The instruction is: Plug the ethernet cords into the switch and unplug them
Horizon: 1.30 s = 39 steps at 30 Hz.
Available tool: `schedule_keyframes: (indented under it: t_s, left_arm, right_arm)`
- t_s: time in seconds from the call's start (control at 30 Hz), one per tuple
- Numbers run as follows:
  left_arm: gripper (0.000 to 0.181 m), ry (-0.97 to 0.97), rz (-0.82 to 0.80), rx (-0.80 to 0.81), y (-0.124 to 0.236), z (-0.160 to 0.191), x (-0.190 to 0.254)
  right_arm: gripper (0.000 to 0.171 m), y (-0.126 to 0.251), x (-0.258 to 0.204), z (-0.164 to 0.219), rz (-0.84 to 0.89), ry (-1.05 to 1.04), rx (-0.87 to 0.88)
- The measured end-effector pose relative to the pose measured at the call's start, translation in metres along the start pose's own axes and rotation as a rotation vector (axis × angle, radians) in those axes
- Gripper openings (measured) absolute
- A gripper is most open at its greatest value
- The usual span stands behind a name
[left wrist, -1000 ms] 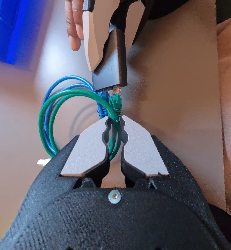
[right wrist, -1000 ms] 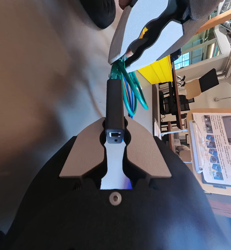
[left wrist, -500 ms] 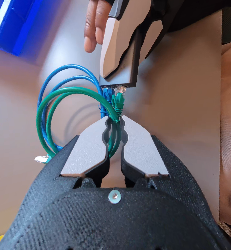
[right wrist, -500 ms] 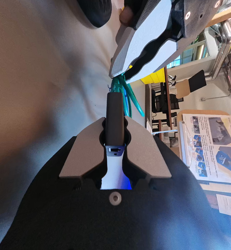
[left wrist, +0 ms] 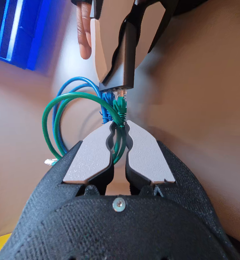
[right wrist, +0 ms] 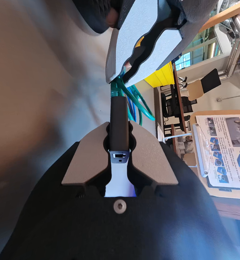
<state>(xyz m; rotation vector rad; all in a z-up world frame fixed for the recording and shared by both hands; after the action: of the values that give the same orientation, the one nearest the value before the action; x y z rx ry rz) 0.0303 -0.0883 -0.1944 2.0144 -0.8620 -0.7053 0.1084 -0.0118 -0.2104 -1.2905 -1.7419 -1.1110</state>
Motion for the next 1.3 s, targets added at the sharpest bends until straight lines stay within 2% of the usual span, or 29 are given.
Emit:
schedule_keyframes:
  t_s: [0.03,0.4,0.7,0.83,1.0,1.13,1.3]
  left_arm:
    - [0.013,0.005,-0.003,0.013,0.003,-0.001,-0.001]
    - [0.013,0.007,-0.009,0.061,0.01,-0.004,-0.004]
    - [0.013,0.0,-0.051,0.016,0.005,-0.001,-0.007]
    - [0.013,-0.047,-0.104,-0.056,0.001,-0.003,-0.003]
    - [0.013,-0.012,-0.13,-0.049,0.003,-0.003,-0.009]
    - [0.013,-0.008,-0.105,0.066,0.011,-0.008,-0.012]
    - [0.013,-0.006,-0.117,0.162,0.017,-0.011,-0.016]
  right_arm:
    - [0.022,0.0,0.001,0.0,0.001,-0.01,-0.002]
    - [0.022,0.001,0.002,0.0,0.008,0.01,0.005]
    - [0.022,-0.002,-0.001,0.001,-0.001,-0.004,-0.009]
    - [0.022,-0.005,-0.005,0.005,-0.014,0.015,-0.061]
    - [0.022,-0.005,-0.001,0.004,-0.004,-0.016,-0.082]
    - [0.022,0.001,0.005,0.003,-0.015,-0.141,-0.001]
    - [0.022,0.003,0.014,0.005,0.002,-0.218,0.012]
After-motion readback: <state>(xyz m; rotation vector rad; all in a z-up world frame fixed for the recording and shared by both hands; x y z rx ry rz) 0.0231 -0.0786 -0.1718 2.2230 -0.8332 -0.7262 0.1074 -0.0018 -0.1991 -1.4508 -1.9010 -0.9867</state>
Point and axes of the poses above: each gripper's, where its closed fingertips meet, y back along the fingers, z out of its underside, x = y × z across the jaws, the point moved 5 cm from there along y, back along the fingers, and after that the axes turned 8 degrees about z, right-handed, at the moved point
